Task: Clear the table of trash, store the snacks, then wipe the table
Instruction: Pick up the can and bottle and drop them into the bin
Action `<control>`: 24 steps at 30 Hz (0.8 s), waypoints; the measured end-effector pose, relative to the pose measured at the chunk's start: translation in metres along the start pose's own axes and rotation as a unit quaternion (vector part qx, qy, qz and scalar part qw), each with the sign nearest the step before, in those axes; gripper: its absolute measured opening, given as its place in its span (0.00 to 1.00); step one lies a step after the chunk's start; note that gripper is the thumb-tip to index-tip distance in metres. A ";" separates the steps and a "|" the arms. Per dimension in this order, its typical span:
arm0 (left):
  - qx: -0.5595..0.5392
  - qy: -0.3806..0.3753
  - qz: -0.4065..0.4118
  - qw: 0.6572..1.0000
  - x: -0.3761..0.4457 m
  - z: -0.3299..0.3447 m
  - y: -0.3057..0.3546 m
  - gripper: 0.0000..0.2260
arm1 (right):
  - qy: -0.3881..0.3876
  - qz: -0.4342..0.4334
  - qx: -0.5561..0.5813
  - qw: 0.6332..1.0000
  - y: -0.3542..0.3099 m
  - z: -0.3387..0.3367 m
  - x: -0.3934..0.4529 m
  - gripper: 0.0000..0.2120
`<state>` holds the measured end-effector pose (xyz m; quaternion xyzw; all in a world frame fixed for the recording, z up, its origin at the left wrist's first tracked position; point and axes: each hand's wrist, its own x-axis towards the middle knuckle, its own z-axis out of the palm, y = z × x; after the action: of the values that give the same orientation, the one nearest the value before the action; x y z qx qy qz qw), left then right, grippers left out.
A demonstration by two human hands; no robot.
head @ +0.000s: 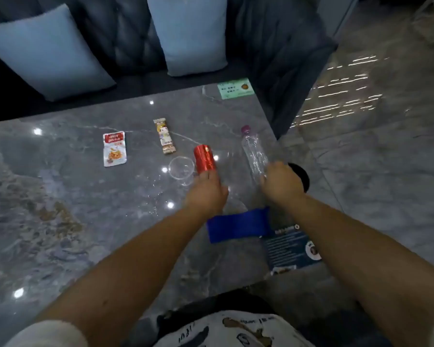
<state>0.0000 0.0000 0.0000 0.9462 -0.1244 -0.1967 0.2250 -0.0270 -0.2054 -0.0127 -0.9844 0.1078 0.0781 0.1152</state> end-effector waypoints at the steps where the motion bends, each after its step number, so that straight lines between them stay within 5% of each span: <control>1: 0.016 0.036 0.005 0.999 0.010 0.005 0.004 0.24 | 0.012 0.000 -0.005 1.000 -0.001 -0.001 0.011 0.15; 3: 0.047 0.087 -0.004 0.995 0.031 0.014 0.011 0.28 | 0.018 0.004 -0.010 1.000 -0.001 -0.003 0.031 0.18; 10: 0.093 0.061 -0.072 0.991 0.081 0.039 0.006 0.32 | -0.066 0.045 0.043 0.996 -0.006 0.003 0.075 0.31; 17: 0.057 0.116 0.027 0.991 0.073 0.049 0.010 0.21 | -0.110 0.075 0.051 0.990 0.003 0.011 0.081 0.37; 24: -0.062 0.101 -0.123 0.985 0.080 0.051 0.013 0.35 | -0.107 0.087 0.044 0.989 0.025 0.016 0.066 0.33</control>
<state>0.0469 -0.0567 -0.0610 0.9534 0.0288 -0.1337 0.2690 0.0288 -0.2378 -0.0448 -0.9512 0.1839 0.1878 0.1616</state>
